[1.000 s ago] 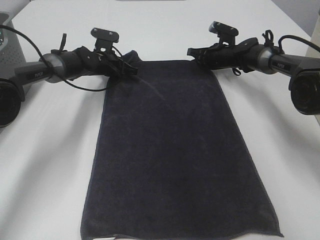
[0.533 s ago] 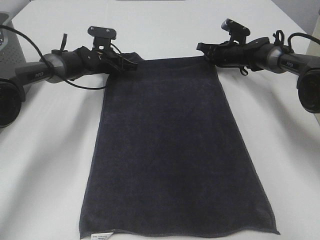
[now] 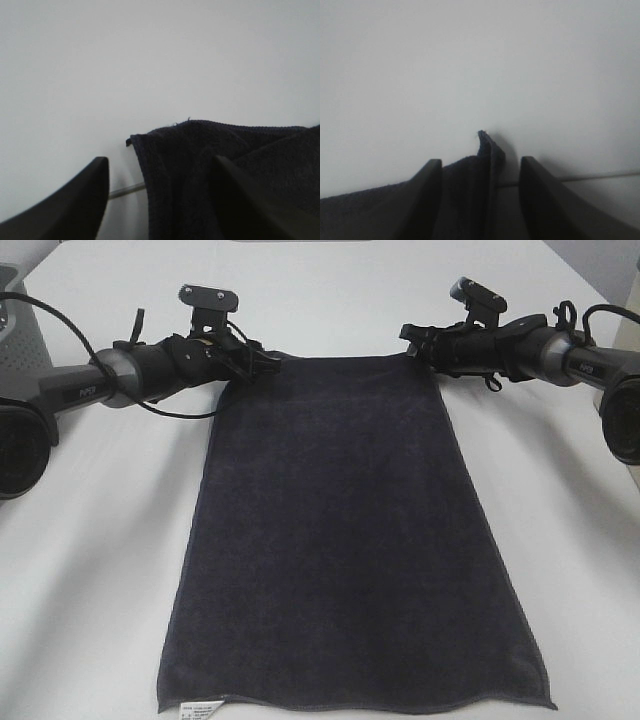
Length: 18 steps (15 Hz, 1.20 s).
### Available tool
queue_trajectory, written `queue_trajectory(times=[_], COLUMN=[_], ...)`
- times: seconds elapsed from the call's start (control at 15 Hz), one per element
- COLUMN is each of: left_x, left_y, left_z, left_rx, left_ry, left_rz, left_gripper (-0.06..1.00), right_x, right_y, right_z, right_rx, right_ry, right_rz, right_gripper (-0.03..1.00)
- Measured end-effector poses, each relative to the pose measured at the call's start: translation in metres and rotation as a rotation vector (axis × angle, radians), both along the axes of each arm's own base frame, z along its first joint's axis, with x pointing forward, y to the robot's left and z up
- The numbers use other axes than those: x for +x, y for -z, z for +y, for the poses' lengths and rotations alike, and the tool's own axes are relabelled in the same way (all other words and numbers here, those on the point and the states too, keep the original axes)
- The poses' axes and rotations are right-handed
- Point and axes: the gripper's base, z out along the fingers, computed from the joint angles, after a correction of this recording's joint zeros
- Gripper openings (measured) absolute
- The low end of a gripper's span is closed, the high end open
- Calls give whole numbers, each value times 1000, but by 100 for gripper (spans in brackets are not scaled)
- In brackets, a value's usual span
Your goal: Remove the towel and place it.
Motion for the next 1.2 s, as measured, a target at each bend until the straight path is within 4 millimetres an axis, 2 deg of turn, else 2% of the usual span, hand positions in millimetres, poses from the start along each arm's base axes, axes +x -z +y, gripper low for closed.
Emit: queue_trajectory(times=[0.07, 0.13, 0.33, 0.4, 0.47, 0.6, 0.73, 0.87, 1.0, 1.07, 1.13, 1.2], left_x=[0, 0, 1, 1, -4, -16, -33, -53, -77, -90, -97, -112], left_y=[0, -1, -13, -27, -68, -117, -165, -210, -253, -274, -286, -307], left_z=[0, 1, -1, -3, -7, -4, 11, 37, 64, 78, 85, 103], left_rx=[-12, -20, -24, -20, 3, 22, 23, 19, 30, 47, 60, 83], left_ry=[-9, -15, -4, 24, 116, 227, 281, 252, 158, 103, 73, 17], left_rz=[-2, -4, -9, -4, 35, 127, 243, 365, 455, 476, 485, 500], left_gripper=[65, 68, 70, 70, 70, 70, 70, 70, 70, 70, 70, 70], right_x=[0, 1, 0, -2, -11, -28, -51, -77, -99, -109, -115, -127], right_y=[-6, -13, -48, -69, -106, -140, -172, -208, -247, -271, -285, -311], right_z=[0, 1, 5, 9, 15, 20, 17, 8, -3, -8, -11, -16], right_rx=[-3, -11, -36, -52, -96, -178, -259, -315, -346, -372, -392, -416], right_ry=[-6, -23, -97, -155, -290, -458, -559, -548, -424, -369, -343, -293], right_rz=[-9, -19, -68, -90, -98, -56, 79, 253, 364, 345, 327, 292], right_gripper=[58, 61, 64, 64, 64, 64, 64, 64, 64, 64, 64, 64])
